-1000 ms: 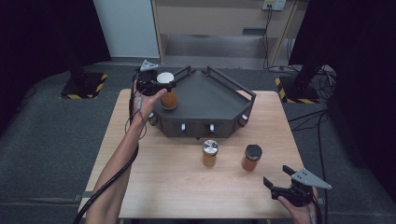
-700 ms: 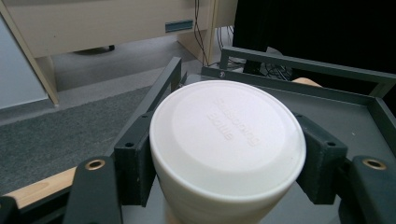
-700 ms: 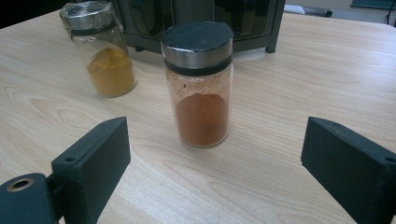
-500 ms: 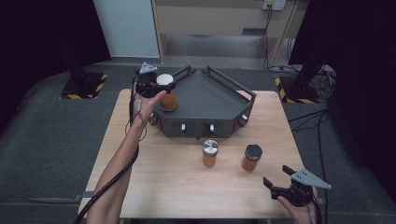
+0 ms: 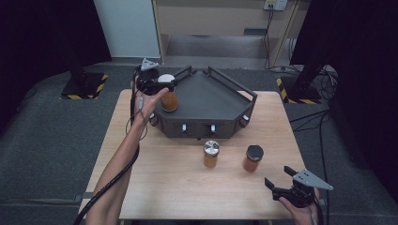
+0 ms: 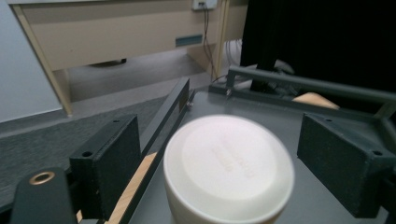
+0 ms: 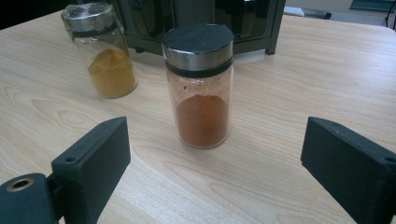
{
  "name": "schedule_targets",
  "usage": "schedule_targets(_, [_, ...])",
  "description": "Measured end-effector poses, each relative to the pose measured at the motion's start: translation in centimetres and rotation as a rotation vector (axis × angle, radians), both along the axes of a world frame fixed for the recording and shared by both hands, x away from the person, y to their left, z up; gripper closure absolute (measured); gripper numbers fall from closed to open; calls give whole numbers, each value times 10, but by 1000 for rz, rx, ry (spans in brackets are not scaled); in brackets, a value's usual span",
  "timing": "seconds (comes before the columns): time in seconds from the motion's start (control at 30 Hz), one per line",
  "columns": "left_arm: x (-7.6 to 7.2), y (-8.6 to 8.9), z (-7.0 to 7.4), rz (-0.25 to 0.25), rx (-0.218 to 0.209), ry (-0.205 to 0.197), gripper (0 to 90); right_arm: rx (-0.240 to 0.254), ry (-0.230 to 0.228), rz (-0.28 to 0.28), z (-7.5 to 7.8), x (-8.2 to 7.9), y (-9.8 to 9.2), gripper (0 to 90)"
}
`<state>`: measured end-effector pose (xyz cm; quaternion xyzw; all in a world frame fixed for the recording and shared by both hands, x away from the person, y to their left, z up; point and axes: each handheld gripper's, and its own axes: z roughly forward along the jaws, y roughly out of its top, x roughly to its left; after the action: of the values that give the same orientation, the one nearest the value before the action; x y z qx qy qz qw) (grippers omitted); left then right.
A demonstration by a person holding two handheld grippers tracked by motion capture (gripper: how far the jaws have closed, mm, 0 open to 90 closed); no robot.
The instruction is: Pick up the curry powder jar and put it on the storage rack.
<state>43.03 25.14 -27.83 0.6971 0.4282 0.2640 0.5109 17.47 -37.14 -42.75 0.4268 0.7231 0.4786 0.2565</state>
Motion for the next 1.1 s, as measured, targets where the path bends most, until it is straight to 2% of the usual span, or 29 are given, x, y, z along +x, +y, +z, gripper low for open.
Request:
schedule_targets(0.27, [-17,8,12,-37,-7,-55,73,3,0,-3,0,0,0,75])
schedule_targets(0.5, [-36,11,19,-82,-7,-83,44,9,6,-8,0,0,0,60])
schedule_targets(0.57, [-41,14,18,-98,-24,-85,43,9,6,-8,0,0,0,55])
schedule_targets(0.9, [-72,21,20,-151,11,-106,41,3,3,0,1,0,2,52])
schedule_targets(0.97, [-77,23,18,-158,-2,-113,41,6,0,8,1,0,1,57])
schedule_targets(1.1, [-89,27,12,-171,9,-125,41,6,-3,17,0,0,1,67])
